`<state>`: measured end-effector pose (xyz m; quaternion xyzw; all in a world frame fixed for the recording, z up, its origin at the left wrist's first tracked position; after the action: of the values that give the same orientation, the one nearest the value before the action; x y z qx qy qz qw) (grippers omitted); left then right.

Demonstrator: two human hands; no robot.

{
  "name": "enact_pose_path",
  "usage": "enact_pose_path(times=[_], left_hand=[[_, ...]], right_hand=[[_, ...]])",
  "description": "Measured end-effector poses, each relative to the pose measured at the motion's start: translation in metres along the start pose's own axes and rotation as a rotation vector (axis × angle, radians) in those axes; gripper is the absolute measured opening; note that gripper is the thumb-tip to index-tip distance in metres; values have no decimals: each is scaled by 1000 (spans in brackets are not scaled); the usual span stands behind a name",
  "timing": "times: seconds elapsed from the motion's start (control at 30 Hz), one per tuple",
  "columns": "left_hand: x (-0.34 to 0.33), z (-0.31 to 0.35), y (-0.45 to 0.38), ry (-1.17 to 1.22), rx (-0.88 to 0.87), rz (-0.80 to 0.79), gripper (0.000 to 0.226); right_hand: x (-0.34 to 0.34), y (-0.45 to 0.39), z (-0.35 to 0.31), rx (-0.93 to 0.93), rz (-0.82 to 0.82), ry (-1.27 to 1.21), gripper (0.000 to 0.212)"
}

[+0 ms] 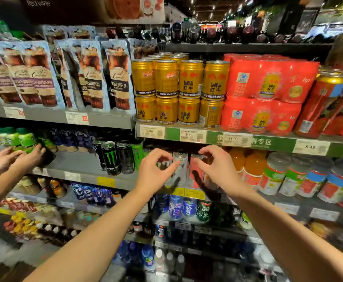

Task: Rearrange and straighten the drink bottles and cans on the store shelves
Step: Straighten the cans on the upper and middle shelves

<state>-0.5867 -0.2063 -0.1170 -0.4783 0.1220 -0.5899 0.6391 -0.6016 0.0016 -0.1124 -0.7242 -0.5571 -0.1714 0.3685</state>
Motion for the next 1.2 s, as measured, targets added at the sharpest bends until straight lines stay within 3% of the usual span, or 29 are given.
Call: enact_pose_path(times=[0.2,0.3,0.43,0.63,0.8,0.87,1.0,1.2], left_hand=[[-33,-63,28,26,311,-44,18],[-57,-84,32,15,402,-107,34],[-91,-86,22,-70,310,-298,59],[-98,-80,17,-234,198,-275,49],[-93,-64,-10,-419,-66,-267,41],[-94,-64,-24,-546,-137,-352,42],[-101,-75,-33,-660,-96,-589,45],[-96,-96,-32,-388,107,-667,28]], right_hand=[[-41,1,41,-157,-26,150,41],[-53,5,46,-155,21,136,50],[-56,4,50,-129,203,180,43],[-62,-3,45,-176,209,172,21],[-67,-11,41,-135,119,252,16],[-68,-19,41,-173,32,316,23],[-71,-34,49,-415,-187,428,44],[-79,-39,56,-495,-341,459,59]])
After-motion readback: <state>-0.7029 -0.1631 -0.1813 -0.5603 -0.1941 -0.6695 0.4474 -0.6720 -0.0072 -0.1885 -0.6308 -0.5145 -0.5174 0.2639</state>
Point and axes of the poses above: each hand's wrist, its own y-axis away from the middle knuckle, its own x-axis out of the back of the hand, z = x × y, the point moved 9 cm from there along -y, towards the middle knuckle, and after that the axes turned 14 degrees about -x, right-handed, at the moved point
